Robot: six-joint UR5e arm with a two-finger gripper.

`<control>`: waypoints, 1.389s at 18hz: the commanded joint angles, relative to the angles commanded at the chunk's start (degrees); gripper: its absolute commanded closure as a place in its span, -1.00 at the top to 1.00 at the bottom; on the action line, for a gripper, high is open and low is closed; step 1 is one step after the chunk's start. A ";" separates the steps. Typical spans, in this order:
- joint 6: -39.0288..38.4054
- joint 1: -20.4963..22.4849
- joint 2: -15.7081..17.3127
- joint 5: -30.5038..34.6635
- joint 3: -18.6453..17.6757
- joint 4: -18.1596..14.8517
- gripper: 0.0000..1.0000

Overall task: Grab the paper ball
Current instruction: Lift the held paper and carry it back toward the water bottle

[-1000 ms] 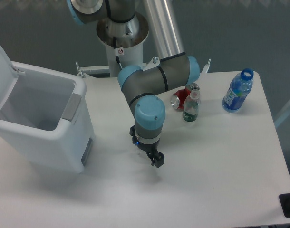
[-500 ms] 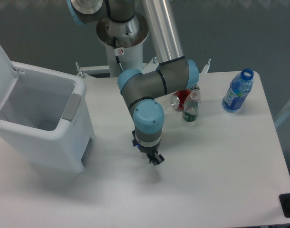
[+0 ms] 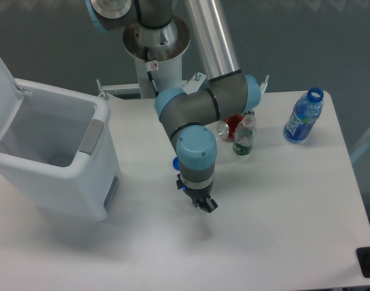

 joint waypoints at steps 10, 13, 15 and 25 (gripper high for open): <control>-0.98 4.83 0.89 -1.05 13.96 -14.13 -1.00; -0.54 6.33 -0.17 -1.23 19.68 -20.37 -1.00; 0.68 7.12 -0.78 -1.67 22.23 -22.76 -1.00; 5.08 10.20 -2.37 -5.27 27.70 -26.99 -1.00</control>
